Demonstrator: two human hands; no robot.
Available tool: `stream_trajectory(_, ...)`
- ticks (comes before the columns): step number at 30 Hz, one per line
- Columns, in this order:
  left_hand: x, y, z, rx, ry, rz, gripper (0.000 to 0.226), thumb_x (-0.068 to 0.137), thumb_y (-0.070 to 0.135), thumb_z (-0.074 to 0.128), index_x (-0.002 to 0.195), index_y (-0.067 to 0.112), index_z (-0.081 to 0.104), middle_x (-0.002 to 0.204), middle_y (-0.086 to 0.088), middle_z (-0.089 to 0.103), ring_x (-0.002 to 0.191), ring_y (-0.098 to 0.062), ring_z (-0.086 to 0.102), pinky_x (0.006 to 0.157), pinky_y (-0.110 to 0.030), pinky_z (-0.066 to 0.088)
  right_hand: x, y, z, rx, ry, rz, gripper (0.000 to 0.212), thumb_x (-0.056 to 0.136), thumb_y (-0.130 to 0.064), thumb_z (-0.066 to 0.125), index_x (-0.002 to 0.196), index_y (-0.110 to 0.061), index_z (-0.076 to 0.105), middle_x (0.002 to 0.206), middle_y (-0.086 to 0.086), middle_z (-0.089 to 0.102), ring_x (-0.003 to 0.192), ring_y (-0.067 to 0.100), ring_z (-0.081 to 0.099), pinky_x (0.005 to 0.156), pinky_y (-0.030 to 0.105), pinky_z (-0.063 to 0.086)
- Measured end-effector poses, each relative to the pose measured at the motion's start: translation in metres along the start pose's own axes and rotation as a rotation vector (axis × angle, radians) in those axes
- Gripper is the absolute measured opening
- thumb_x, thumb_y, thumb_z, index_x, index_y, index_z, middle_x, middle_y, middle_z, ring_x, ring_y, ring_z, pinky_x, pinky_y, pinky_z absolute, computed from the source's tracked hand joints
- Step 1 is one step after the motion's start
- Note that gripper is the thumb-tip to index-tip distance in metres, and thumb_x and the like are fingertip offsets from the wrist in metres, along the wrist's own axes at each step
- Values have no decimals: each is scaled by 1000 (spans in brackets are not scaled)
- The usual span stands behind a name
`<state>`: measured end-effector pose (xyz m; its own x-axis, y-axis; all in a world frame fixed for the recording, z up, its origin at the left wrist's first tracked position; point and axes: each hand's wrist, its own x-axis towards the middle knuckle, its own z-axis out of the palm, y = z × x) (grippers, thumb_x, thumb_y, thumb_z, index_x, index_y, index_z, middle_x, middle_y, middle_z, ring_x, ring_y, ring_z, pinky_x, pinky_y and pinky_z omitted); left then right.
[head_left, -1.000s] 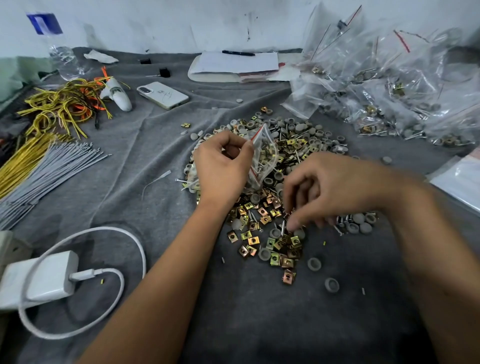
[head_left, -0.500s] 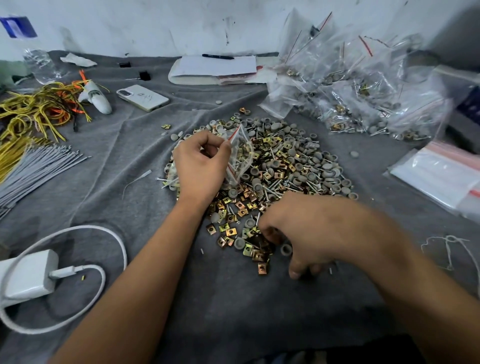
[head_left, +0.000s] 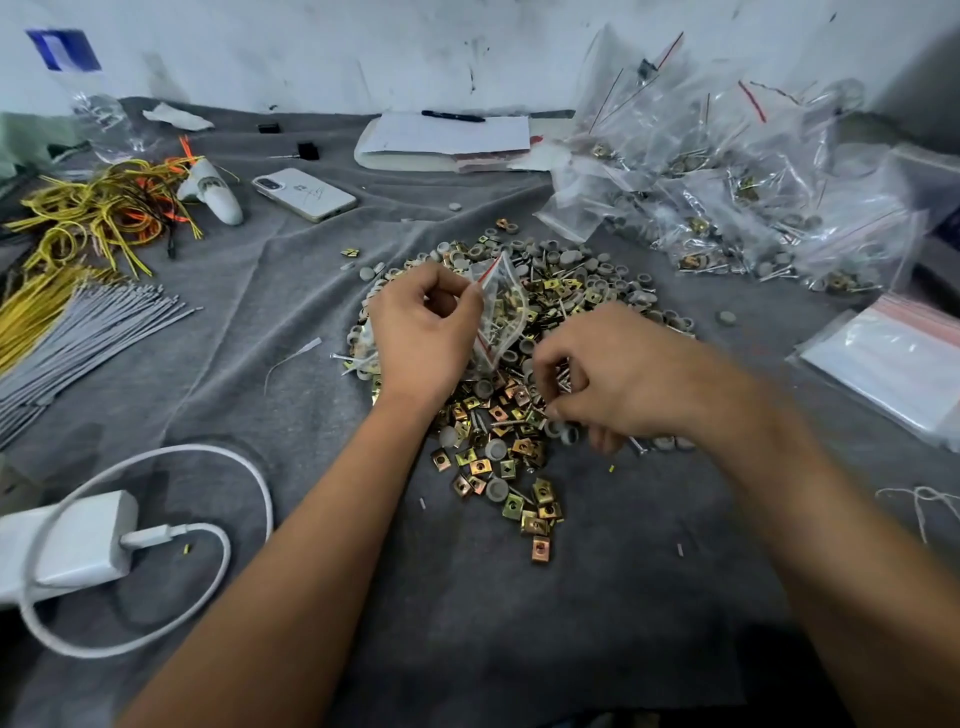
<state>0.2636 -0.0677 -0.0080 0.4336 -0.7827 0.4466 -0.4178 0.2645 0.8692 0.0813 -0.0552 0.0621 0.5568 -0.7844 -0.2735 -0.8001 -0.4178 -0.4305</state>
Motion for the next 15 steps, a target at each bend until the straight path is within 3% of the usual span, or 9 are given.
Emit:
stream_trajectory(5,0,1,0,-3,-3,-20,11,88,7,74,78,5,72,62,-2,65,49,-2,50,51,-21,42,19,15,-16,86,193,-78,10,97,-17,69,88,-22,67,65,-9,72,48,6,66,43,15,47)
stream_trajectory(8,0,2,1,-5,-9,-29,11,89,7,74,78,5,72,61,2,64,49,-1,52,50,-17,41,34,20,-13,270,356,-173,7,97,-17,70,91,-20,68,68,-7,73,47,5,62,44,13,43)
stream_trajectory(11,-1,2,1,2,-28,-26,11,89,8,74,79,6,71,60,5,64,48,-1,53,49,-16,41,46,22,1,322,569,-258,4,93,-18,75,93,-20,71,71,-6,72,59,3,68,55,17,54)
stream_trajectory(15,-1,3,2,-1,-40,-31,11,89,9,74,79,7,72,60,6,64,47,0,54,48,-15,41,55,24,14,318,638,-325,13,88,-13,79,97,-22,77,82,-8,74,73,1,71,72,21,61)
